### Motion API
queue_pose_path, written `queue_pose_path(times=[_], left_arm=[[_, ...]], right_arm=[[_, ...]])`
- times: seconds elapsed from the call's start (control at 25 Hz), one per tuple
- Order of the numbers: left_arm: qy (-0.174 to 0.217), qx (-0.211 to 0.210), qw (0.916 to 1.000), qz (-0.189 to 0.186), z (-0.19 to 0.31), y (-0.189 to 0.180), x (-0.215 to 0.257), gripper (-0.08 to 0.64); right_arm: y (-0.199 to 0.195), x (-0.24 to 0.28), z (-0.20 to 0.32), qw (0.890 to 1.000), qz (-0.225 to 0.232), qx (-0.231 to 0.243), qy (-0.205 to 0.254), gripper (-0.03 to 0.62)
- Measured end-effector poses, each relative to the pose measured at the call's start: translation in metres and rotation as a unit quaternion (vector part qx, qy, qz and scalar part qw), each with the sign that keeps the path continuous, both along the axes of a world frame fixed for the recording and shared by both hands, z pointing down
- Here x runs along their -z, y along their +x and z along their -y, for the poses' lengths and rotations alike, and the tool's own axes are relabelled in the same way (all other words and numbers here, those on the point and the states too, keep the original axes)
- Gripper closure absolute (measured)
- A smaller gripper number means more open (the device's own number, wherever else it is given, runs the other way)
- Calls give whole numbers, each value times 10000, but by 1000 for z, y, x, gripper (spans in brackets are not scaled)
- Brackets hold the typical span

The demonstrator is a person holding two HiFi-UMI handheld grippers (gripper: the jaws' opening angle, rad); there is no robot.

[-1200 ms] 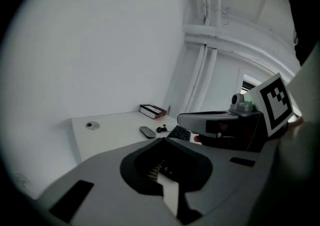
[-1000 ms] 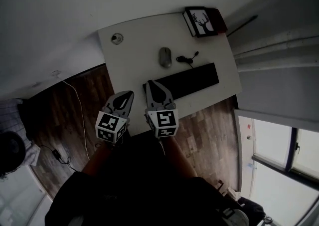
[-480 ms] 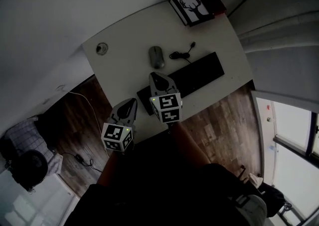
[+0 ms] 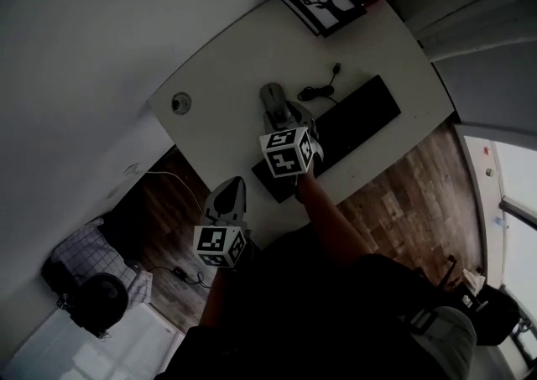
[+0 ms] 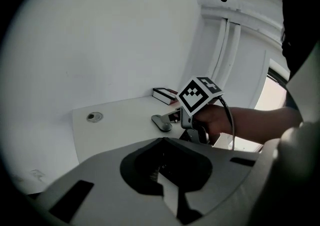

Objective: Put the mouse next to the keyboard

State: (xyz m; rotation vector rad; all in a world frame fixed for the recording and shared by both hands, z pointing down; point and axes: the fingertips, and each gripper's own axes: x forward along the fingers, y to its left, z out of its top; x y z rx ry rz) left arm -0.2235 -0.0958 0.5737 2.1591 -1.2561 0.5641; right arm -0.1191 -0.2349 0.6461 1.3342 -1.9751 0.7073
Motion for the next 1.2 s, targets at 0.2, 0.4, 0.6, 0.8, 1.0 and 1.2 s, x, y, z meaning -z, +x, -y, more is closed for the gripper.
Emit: queue_pose_path(times=[0.2, 0.4, 0.6, 0.8, 1.0, 1.2], left_arm=[[-20, 144, 9999, -18, 6, -4, -3, 557], [-17, 342, 9994, 9, 12, -10, -2, 557], [67, 592, 9982, -50, 20, -14, 3, 557], [127, 770, 9968, -144, 24, -13, 4, 557], [127, 618, 9979, -172, 13, -6, 8, 557], [255, 566, 9979, -182, 8, -14, 19, 557]], right_arm=[[-4, -22, 5, 9989, 69, -104, -442, 325], [-6, -41, 11, 9957, 31, -14, -920, 311], [-10, -49, 19, 9927, -198, 202, -1171, 281], [-13, -52, 20, 9923, -374, 304, -1143, 276], [-10, -52, 20, 9880, -483, 530, -1370, 278], [-19, -42, 5, 9881, -201, 721, -1341, 279]])
